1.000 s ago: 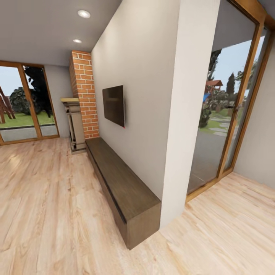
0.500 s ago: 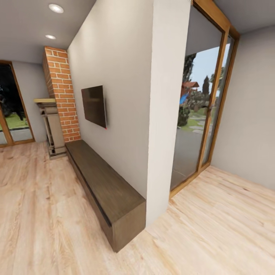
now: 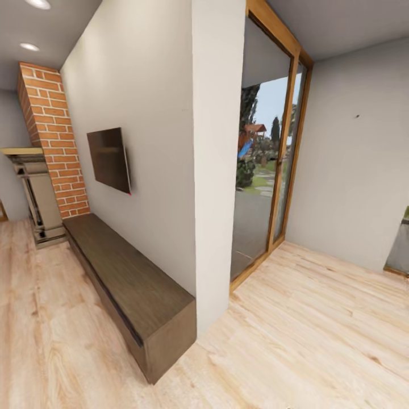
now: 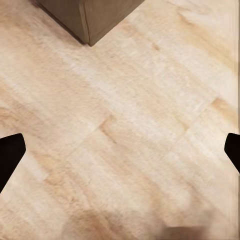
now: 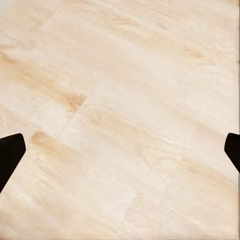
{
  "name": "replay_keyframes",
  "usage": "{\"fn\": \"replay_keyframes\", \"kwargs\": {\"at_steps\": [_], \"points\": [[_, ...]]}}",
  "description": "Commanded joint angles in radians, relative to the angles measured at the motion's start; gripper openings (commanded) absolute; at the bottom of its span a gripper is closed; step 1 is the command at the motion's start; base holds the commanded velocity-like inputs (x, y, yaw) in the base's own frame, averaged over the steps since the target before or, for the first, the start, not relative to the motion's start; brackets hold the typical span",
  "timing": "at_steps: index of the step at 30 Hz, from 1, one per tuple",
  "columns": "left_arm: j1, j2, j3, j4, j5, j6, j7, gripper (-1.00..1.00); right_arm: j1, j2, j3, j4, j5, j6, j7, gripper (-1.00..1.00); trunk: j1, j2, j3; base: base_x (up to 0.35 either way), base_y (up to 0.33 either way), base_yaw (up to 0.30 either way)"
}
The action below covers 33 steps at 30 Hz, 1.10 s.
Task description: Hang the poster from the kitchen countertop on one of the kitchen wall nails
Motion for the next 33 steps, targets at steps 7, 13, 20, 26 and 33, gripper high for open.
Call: {"fn": "replay_keyframes", "kwargs": {"at_steps": [7,13,20,26,33], "points": [[0.0,0.0,0.0,-0.001,-0.001,-0.001,0.0,1.0,-0.001,-0.001,0.003,0.0,0.006,-0.003,0.0,1.0,0.0,-0.001,0.0,0.0,0.0,-0.049],[0.0,0.0,0.0,-0.001,-0.001,-0.001,0.0,1.0,-0.001,-0.001,0.002,0.0,0.004,-0.004,0.001,1.0,0.0,-0.001,0.0,0.0,0.0,-0.005],[0.001,0.0,0.0,-0.001,-0.001,-0.001,0.0,1.0,-0.001,-0.001,0.0,-0.001,-0.002,-0.002,0.001,1.0,0.0,-0.001,0.0,0.0,0.0,-0.195],[0.0,0.0,0.0,-0.001,-0.001,-0.001,0.0,1.0,-0.001,-0.001,-0.001,-0.001,-0.003,-0.002,0.002,1.0,0.0,-0.001,0.0,0.0,0.0,-0.29],[0.0,0.0,0.0,-0.001,-0.001,-0.001,-0.001,1.0,-0.001,-0.001,-0.002,-0.001,-0.003,-0.002,0.002,1.0,0.0,-0.001,0.002,0.0,0.0,-0.298]]}}
